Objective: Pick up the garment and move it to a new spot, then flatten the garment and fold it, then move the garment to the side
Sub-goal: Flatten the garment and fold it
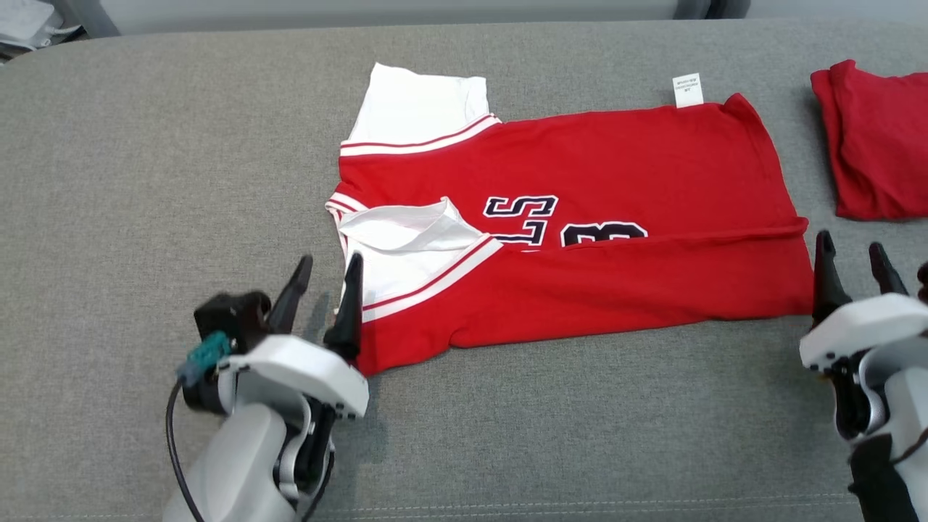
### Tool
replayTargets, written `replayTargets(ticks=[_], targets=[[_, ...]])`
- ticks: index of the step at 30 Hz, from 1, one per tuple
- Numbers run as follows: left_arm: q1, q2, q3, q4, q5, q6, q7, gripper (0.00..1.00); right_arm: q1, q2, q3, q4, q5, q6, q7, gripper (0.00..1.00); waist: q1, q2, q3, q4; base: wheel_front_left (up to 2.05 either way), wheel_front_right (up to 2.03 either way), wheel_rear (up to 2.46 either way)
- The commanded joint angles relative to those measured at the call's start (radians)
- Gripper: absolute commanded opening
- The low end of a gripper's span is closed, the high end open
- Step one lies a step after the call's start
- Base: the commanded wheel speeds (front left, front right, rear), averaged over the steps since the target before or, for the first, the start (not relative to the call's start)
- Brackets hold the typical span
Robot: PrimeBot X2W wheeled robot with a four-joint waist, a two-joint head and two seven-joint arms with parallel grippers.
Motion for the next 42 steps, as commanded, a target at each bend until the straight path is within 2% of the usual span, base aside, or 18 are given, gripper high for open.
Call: replayTargets(ticks=[1,8,15,20,25,26,27,28,29,36,42], targets=[[0.036,0.017,0.038,-0.034,-0.019,0.014,0.001,1.0,0.051,0.003,0.011,-0.046,0.005,0.0,-0.013,1.0,0.0,0.0,-0.012,0.0,0.0,0.0,0.0],[0.189,0.017,0.035,-0.079,-0.071,0.066,0.088,1.0,0.181,0.02,-0.018,-0.132,0.021,0.0,-0.013,1.0,0.0,0.0,-0.036,0.001,0.0,0.0,0.0],[0.198,0.019,0.016,-0.069,-0.072,0.1,0.148,1.0,0.202,0.034,-0.011,-0.157,0.029,0.0,-0.013,1.0,0.0,0.0,-0.037,-0.008,0.0,0.0,0.0],[0.178,0.015,0.006,-0.032,-0.072,0.108,0.176,1.0,0.2,0.039,0.003,-0.155,0.035,0.0,-0.013,1.0,0.0,0.0,-0.039,-0.019,0.0,0.0,0.0],[0.161,0.01,0.002,0.002,-0.072,0.097,0.165,1.0,0.198,0.037,0.024,-0.144,0.047,0.0,-0.013,1.0,0.0,0.0,-0.041,-0.024,0.0,0.0,0.0],[0.158,0.011,-0.001,0.01,-0.072,0.093,0.165,0.67,0.199,0.036,0.028,-0.142,0.049,0.0,-0.013,1.0,0.0,0.0,-0.042,-0.024,0.0,0.0,0.0],[0.155,0.009,-0.003,0.017,-0.073,0.087,0.165,0.41,0.199,0.034,0.031,-0.14,0.053,0.0,-0.013,1.0,0.0,0.0,-0.042,-0.024,0.0,0.0,0.0],[0.154,0.009,-0.008,0.022,-0.073,0.079,0.166,0.24,0.199,0.033,0.033,-0.139,0.056,0.0,-0.013,1.0,0.0,0.0,-0.043,-0.024,0.0,0.0,0.0],[0.155,0.01,-0.014,0.025,-0.074,0.069,0.17,0.0,0.199,0.031,0.035,-0.137,0.06,0.0,-0.013,1.0,0.0,0.0,-0.044,-0.023,0.0,0.0,0.0],[0.168,0.03,-0.02,0.022,-0.08,0.044,0.174,0.0,0.186,0.036,0.053,-0.103,0.129,0.0,-0.014,1.0,0.0,0.0,-0.05,-0.012,0.0,0.0,0.0],[0.179,0.051,-0.022,-0.013,-0.077,0.045,0.176,0.0,0.141,0.02,0.089,-0.001,0.207,0.0,-0.011,1.0,0.0,0.0,-0.049,0.01,0.0,0.0,0.0]])
